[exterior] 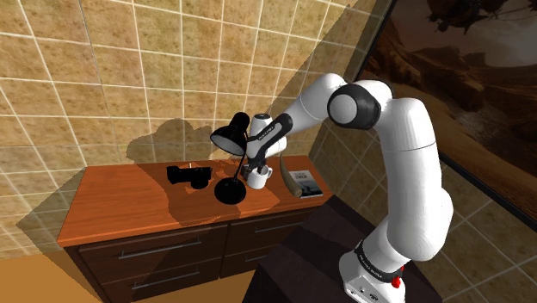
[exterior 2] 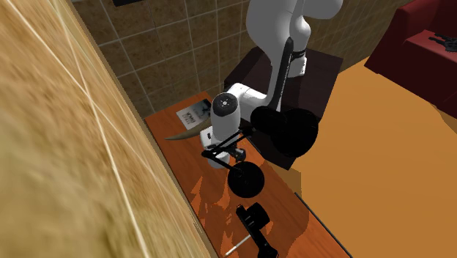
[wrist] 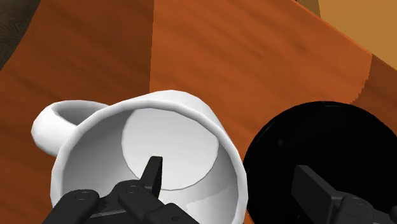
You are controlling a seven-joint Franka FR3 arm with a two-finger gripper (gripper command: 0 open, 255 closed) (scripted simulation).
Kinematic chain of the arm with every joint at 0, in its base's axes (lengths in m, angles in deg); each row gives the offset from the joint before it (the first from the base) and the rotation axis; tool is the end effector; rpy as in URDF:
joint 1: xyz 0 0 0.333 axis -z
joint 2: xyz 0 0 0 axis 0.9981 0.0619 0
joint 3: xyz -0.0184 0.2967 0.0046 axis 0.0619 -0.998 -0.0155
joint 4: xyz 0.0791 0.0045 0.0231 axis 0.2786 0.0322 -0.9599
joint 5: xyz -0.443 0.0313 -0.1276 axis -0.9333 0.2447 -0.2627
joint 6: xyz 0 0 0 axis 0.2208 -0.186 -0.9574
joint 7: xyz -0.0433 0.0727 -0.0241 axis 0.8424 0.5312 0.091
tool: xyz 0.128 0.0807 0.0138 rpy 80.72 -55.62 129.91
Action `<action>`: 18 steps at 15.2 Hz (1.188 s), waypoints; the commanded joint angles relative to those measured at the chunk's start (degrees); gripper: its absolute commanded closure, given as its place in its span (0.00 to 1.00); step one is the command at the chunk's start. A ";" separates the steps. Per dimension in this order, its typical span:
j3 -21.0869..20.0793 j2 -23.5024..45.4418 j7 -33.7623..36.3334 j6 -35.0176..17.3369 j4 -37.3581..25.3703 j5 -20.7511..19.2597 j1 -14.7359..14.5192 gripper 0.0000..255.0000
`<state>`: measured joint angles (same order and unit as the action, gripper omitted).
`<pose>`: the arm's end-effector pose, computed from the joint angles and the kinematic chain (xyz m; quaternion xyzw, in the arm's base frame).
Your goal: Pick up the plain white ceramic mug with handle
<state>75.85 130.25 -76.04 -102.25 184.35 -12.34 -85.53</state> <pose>0.6167 -0.0355 -0.0207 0.9995 0.0088 -0.0301 0.0077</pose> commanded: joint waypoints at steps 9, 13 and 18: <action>-0.03 0.34 -0.11 -0.13 -0.12 0.01 0.08 1.00; 0.04 -1.84 -0.03 1.17 0.78 -0.05 -0.05 1.00; 0.16 -5.30 0.00 3.54 1.86 -0.15 -0.14 1.00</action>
<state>75.98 125.62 -76.05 -99.20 186.04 -12.48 -85.65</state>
